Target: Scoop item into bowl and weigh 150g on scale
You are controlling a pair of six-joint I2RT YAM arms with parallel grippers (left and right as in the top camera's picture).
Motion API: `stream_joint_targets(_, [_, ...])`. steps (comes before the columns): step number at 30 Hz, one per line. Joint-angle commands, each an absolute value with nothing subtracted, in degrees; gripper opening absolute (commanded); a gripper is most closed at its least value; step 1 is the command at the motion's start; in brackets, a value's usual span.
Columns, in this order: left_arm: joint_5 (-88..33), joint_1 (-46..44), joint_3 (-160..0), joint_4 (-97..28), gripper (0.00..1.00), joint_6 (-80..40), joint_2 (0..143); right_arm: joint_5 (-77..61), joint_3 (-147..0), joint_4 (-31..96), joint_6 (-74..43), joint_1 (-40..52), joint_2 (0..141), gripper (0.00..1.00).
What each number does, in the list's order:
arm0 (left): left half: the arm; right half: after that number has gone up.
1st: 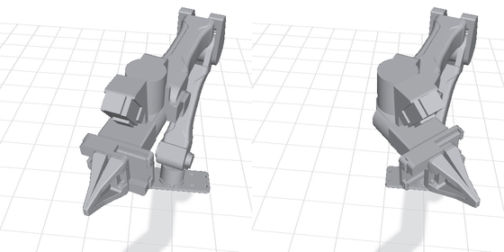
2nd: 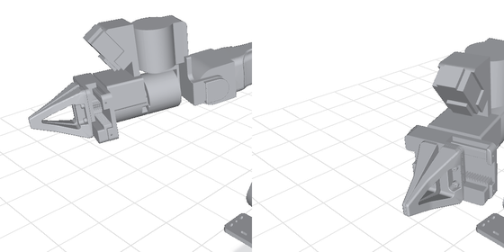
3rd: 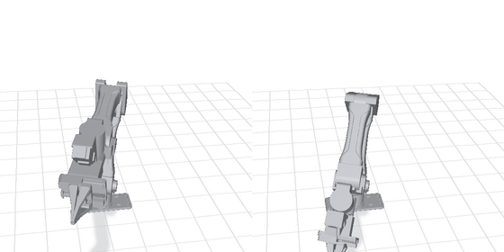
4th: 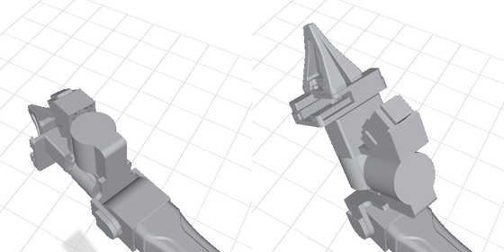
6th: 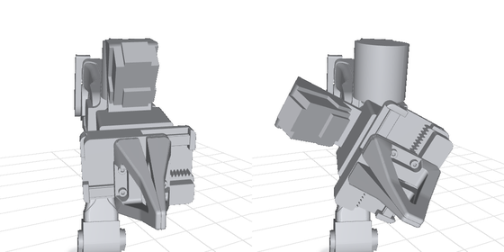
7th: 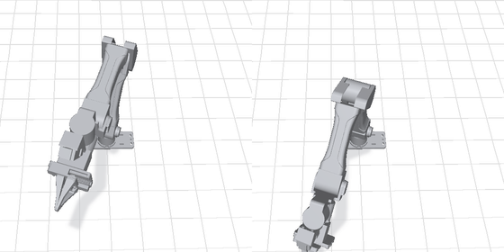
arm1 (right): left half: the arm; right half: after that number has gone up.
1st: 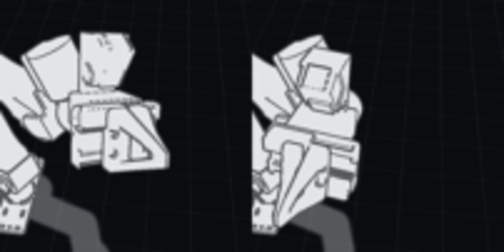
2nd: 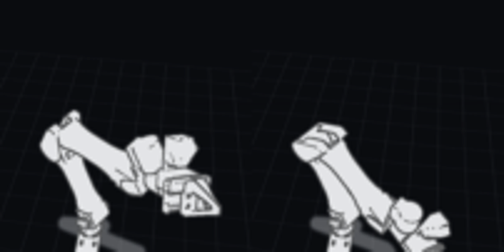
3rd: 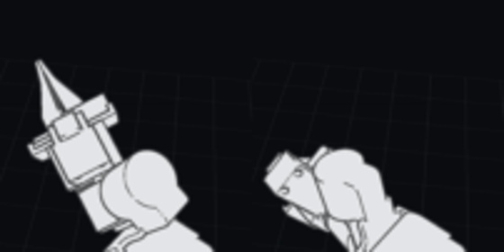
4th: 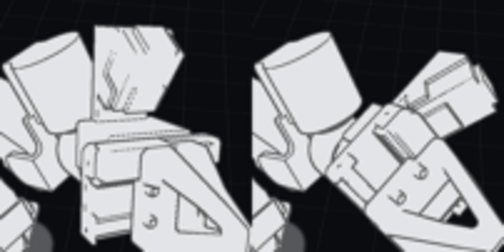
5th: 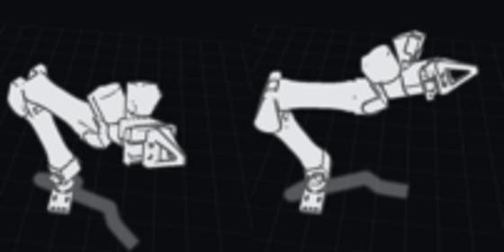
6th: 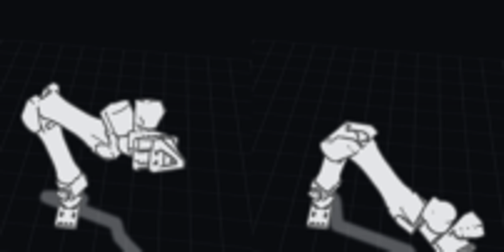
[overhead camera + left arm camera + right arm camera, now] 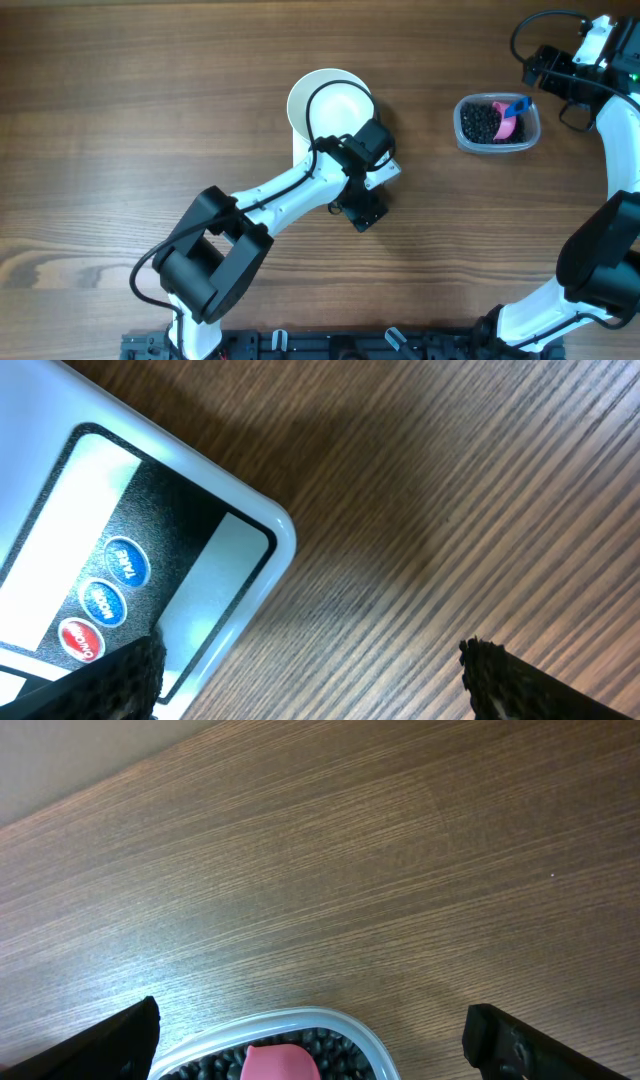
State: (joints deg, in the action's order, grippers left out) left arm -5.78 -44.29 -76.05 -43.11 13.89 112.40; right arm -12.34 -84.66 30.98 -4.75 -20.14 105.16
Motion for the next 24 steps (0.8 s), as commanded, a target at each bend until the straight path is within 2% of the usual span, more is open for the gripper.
stream_joint_targets(1, [-4.36,-43.81,-75.96,-42.57,1.00,14.37,113.49,-11.62,-84.25,30.79,-5.39,-19.90,106.54,1.00])
stream_joint_targets(24, [-2.83,-43.55,-75.96,-41.74,1.00,14.35,116.44,-11.60,-84.25,30.79,-5.39,-19.90,106.54,1.00])
